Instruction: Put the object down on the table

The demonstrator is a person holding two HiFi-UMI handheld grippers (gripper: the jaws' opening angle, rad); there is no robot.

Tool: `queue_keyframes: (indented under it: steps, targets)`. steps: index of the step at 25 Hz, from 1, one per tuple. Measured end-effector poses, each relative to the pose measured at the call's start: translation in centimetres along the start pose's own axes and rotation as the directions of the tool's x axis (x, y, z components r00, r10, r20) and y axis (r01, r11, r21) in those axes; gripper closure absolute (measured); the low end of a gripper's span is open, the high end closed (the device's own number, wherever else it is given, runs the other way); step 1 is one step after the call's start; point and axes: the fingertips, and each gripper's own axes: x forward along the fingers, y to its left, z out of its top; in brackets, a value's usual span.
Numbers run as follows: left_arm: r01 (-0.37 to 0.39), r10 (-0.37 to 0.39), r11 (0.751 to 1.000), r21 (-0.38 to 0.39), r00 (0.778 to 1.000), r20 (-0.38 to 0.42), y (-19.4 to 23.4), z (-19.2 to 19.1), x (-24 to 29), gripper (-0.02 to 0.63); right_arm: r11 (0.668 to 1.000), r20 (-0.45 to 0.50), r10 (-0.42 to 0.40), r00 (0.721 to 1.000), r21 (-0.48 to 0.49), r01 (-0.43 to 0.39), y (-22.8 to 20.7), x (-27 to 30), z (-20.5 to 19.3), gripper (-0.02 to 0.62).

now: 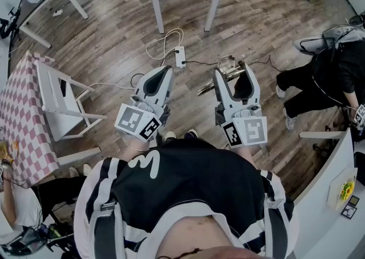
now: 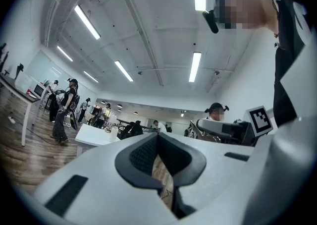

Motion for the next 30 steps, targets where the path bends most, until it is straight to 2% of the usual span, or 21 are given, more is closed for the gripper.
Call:
queue_keyframes:
  steps: [9, 20, 30]
  targets:
    - [0.010, -0.011, 0.999, 0.031, 1.000, 0.003, -0.4, 0.7, 0.3, 0.601, 1.000, -0.008, 0.006, 1.000, -0.006, -0.006, 0.2, 0.4, 0.0, 0.304]
    - [0.005, -0.005, 1.000, 0.015, 1.000, -0.002, 0.6, 0.7, -1.1, 0.601, 1.000, -0.035, 0.026, 0.999, -0.011, -0.026, 2.1, 1.0, -1.1, 0.304]
    - [0.019, -0.019, 1.000, 0.001, 1.000, -0.009, 2.6, 0.6, -2.7, 0.601, 1.000, -0.009, -0.026, 1.000, 0.017, 0.026, 3.5, 1.6, -1.4, 0.305]
